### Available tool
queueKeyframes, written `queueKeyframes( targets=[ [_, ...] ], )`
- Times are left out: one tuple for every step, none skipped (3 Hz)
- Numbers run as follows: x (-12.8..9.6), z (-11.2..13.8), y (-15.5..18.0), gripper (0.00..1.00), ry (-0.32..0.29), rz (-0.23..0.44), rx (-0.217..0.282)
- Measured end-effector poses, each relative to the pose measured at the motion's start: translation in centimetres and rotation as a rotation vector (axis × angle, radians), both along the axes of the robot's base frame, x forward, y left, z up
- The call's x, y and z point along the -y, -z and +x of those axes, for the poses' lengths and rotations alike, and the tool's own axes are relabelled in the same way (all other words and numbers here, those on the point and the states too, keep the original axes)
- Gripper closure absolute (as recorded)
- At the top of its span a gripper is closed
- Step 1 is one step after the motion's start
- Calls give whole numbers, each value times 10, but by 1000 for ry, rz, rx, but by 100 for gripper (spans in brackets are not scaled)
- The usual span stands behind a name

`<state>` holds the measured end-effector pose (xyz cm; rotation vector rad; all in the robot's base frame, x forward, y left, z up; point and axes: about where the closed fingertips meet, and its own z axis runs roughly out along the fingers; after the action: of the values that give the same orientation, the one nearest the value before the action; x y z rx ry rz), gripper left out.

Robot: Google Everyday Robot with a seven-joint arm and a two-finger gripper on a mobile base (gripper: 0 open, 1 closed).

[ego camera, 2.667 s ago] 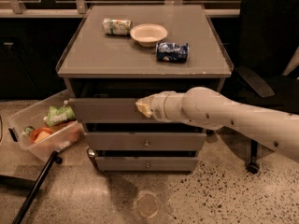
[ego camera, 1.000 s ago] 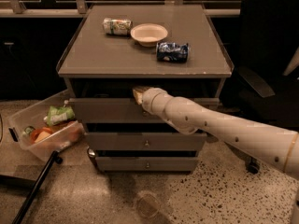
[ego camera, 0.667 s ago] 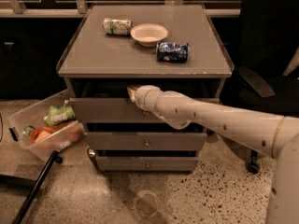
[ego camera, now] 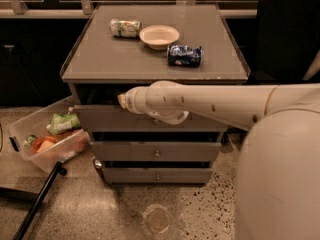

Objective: Open top drawer

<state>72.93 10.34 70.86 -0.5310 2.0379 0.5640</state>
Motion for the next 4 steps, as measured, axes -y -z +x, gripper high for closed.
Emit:
queueKeyframes(
  targets=[
    [38, 10, 26, 100, 37, -52, -70],
    [55, 15, 35, 100, 57, -63, -92],
    [54, 15, 33, 100, 57, -63, -93],
    [57, 14, 35, 100, 59, -68, -108]
  ],
)
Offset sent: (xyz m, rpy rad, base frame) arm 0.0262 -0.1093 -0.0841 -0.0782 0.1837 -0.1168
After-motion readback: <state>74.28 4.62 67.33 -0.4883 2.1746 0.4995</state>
